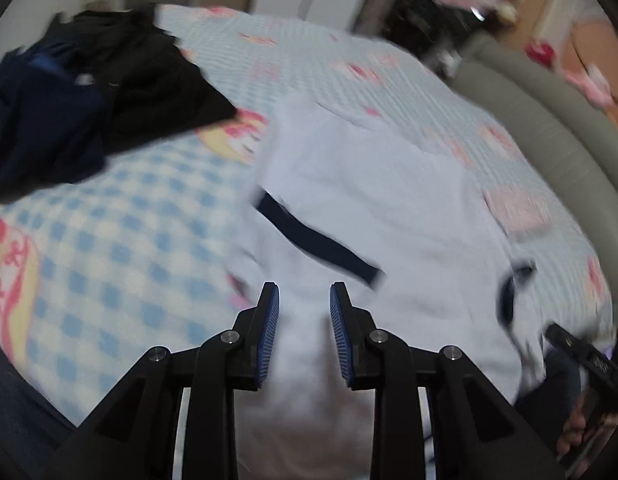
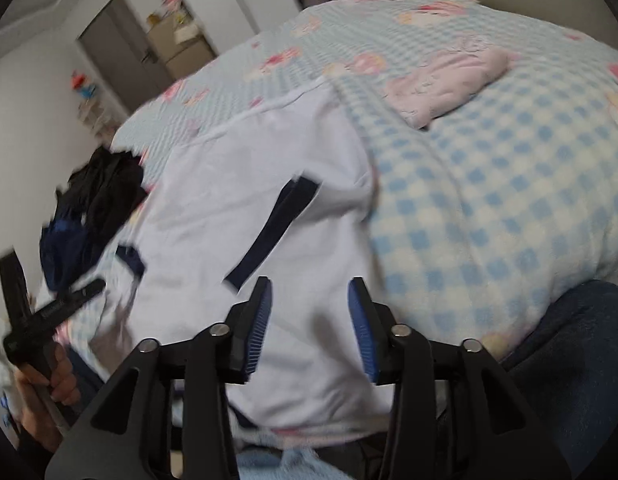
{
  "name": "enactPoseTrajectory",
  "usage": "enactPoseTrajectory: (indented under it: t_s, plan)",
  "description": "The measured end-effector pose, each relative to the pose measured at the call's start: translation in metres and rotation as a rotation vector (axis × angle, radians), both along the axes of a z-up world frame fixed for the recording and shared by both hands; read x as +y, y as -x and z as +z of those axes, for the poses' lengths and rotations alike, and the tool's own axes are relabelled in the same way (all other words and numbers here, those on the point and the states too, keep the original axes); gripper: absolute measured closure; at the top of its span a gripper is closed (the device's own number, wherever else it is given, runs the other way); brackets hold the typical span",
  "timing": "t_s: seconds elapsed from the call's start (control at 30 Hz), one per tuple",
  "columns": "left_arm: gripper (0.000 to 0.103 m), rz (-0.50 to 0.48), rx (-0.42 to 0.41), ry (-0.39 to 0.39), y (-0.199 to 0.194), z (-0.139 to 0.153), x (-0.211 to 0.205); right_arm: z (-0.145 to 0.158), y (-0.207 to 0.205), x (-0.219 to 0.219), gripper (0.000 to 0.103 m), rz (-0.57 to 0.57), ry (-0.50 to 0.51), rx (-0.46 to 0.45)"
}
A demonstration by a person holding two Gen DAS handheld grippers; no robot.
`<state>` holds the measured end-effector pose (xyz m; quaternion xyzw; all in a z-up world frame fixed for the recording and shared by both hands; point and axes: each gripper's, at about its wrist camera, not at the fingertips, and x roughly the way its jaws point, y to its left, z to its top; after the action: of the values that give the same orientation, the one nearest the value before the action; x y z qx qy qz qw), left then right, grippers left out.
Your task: Fold clothes
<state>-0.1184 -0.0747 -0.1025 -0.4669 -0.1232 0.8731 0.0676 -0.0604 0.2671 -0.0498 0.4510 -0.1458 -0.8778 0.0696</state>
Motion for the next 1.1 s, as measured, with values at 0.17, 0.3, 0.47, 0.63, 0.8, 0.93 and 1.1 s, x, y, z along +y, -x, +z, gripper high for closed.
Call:
enactPoseTrajectory:
  t_s: [0.17, 0.3, 0.47, 0.63, 0.8, 0.93, 1.1]
  plan:
    - [0.076, -0.009, -0.014, -0.117, -0.023, -0.006, 0.002, -0.024, -0.022, -0.002, 0.060, 0.019, 0.078, -0.077]
    - [0.074, -0.090, 0.034, -0.178, -0.040, 0.008, 0.014, 0.000, -0.041, 0.003, 0.060, 0.026, 0.070, 0.038]
    - [0.074, -0.263, 0.034, -0.211, -0.020, 0.019, 0.080, 0.002, -0.011, 0.020, 0.060, -0.060, -0.020, 0.013]
    - [0.074, -0.402, 0.016, -0.226, 0.006, 0.019, 0.158, -0.011, -0.015, 0.026, 0.060, -0.069, -0.026, -0.018]
    - [0.075, -0.408, -0.031, -0.077, 0.015, 0.002, 0.201, -0.041, -0.018, 0.039, 0.060, -0.107, -0.024, -0.147]
    - [0.077, -0.365, -0.006, 0.027, 0.016, 0.008, 0.201, -0.032, -0.020, 0.051, 0.060, -0.091, 0.065, -0.088]
    - [0.077, -0.398, 0.068, 0.088, 0.032, 0.036, 0.211, 0.002, 0.017, 0.059, 0.059, -0.034, 0.003, 0.044]
